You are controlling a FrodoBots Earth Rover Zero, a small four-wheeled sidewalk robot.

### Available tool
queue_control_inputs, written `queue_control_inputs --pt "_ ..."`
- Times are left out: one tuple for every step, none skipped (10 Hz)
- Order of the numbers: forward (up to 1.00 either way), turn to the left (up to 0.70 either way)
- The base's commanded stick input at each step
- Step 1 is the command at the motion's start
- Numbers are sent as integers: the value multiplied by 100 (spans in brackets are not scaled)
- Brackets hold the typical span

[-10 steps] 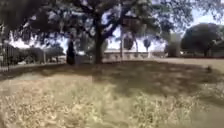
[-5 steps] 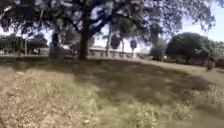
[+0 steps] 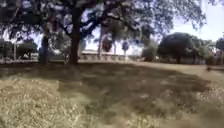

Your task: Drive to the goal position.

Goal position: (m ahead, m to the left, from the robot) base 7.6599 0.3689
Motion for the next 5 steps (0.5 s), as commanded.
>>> queue_control_inputs --pt "70 0" --pt "70 0" --pt "70 0" --pt "70 0" --pt "70 -33"
